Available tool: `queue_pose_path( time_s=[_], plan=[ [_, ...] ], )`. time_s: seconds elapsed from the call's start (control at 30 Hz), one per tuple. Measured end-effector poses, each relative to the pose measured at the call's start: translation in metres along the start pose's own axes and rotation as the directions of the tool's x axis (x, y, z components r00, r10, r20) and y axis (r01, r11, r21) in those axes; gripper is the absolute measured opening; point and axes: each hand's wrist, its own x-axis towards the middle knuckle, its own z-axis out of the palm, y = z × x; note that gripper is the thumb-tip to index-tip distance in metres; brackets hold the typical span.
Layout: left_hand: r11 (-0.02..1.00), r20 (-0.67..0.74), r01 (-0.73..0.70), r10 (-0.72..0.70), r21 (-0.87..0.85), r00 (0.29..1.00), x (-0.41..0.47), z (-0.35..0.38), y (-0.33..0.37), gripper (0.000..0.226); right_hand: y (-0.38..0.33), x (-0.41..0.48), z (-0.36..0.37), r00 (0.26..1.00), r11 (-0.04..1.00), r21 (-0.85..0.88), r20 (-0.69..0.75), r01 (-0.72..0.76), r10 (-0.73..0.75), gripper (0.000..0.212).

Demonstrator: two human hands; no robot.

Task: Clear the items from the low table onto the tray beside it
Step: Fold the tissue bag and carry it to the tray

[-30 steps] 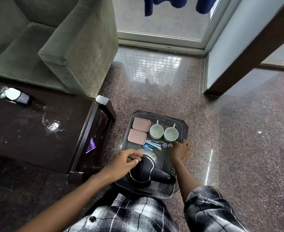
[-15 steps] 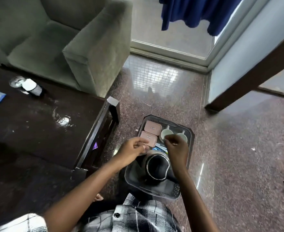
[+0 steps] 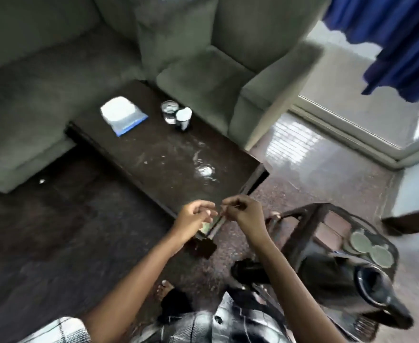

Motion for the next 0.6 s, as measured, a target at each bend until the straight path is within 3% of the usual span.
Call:
queue_pose_path(
  time_s=[0.23, 0.6],
  plan=[
    [0.993, -0.189, -0.042, 0.021, -0.108, 0.982, -0.008, -0.131, 0.001, 0.023, -0.044, 0.019, 0.116, 0.958, 0.996, -0.064, 0.282, 0.069, -0.049, 0.018],
    [0.989, -0.242, -0.013, -0.024, -0.150, 0.970, 0.067, -0.264, 0.020, 0.021, -0.086, 0.128, 0.247, 0.936, 0.997, 0.023, 0.346, -0.078, 0.065, 0.025]
  ],
)
